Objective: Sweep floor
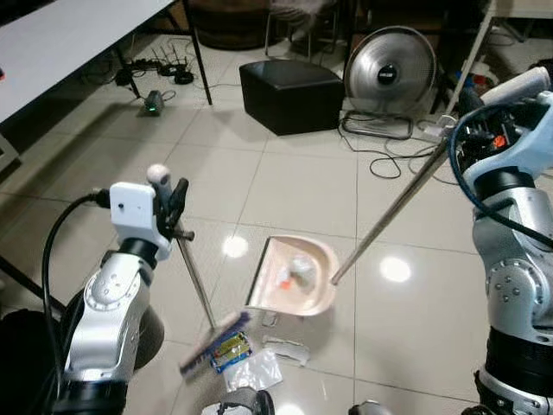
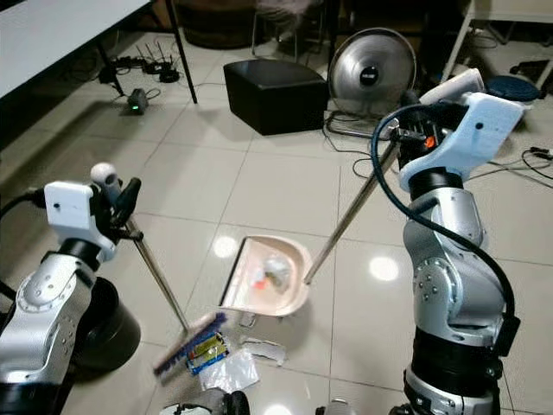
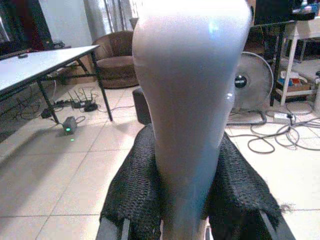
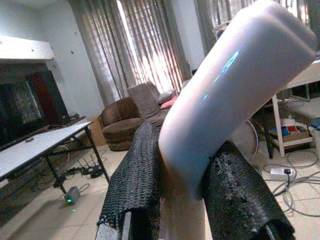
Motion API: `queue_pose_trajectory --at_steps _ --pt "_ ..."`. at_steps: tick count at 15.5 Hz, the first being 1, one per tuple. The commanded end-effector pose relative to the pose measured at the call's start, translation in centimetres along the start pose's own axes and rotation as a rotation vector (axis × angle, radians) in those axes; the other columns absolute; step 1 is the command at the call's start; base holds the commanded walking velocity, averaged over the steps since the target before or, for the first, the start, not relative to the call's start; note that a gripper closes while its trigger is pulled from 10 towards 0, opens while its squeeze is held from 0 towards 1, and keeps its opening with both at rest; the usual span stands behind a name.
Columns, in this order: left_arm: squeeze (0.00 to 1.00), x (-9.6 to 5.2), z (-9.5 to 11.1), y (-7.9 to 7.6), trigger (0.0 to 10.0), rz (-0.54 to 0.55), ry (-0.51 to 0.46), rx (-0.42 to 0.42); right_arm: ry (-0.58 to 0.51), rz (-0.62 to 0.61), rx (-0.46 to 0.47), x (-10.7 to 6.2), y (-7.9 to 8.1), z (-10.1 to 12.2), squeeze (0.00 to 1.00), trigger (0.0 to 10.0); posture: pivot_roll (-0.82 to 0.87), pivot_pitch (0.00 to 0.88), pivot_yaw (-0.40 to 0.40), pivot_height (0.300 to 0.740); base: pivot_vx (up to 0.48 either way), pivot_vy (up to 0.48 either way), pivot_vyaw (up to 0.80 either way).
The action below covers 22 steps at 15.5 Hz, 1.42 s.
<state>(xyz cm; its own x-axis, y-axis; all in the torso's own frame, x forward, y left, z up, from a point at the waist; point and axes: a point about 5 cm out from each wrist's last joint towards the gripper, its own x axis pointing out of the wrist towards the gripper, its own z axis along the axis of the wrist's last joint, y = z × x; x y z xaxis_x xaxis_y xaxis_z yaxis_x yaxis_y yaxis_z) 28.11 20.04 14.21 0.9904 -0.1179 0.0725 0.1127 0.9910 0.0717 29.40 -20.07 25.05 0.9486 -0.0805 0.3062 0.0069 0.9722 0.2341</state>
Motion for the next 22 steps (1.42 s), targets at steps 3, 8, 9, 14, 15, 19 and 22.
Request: queue_pose_trajectory --at_steps 3,8,9,14,15,19,22 --pt "0.0 -0.4 1.4 0.3 10.0 0.0 -0.018 0.037 -0.06 0.08 0.041 0.3 1.2 2.2 0.0 10.0 -0.01 0.0 0.084 0.74 0.0 0.0 0.0" --pt "0.0 -1.0 1.4 -0.7 10.0 -0.023 -0.014 0.024 -0.048 0.196 0.037 0.7 2.9 3.0 0.0 10.0 -0.01 0.0 0.074 0.74 0.0 0.052 0.0" --pt "0.0 -1.3 1.2 -1.0 10.0 -0.03 -0.003 0.022 -0.051 0.202 0.048 0.9 3.0 3.3 0.0 10.0 -0.01 0.0 0.073 0.74 0.0 0.27 0.0" --pt "0.0 -1.4 1.3 -1.5 10.0 -0.05 0.006 0.026 -0.053 0.187 0.07 1.1 2.7 3.7 0.0 10.0 -0.01 0.0 0.074 0.74 0.0 0.289 0.0" --pt "0.0 -1.4 1.4 -1.4 10.0 -0.052 0.006 0.028 -0.052 0.184 0.072 1.0 2.7 3.7 0.0 10.0 -0.01 0.0 0.083 0.74 0.0 0.289 0.0" --pt "0.0 -1.6 1.4 -1.3 10.0 -0.052 0.014 0.034 -0.053 0.175 0.094 0.9 2.7 3.8 0.0 10.0 -0.01 0.0 0.085 0.74 0.0 0.286 0.0" --pt "0.0 -1.7 1.5 -1.3 10.0 -0.055 0.016 0.05 -0.053 0.162 0.123 0.9 2.6 3.9 0.0 10.0 0.0 0.0 0.088 0.74 0.0 0.185 0.0"
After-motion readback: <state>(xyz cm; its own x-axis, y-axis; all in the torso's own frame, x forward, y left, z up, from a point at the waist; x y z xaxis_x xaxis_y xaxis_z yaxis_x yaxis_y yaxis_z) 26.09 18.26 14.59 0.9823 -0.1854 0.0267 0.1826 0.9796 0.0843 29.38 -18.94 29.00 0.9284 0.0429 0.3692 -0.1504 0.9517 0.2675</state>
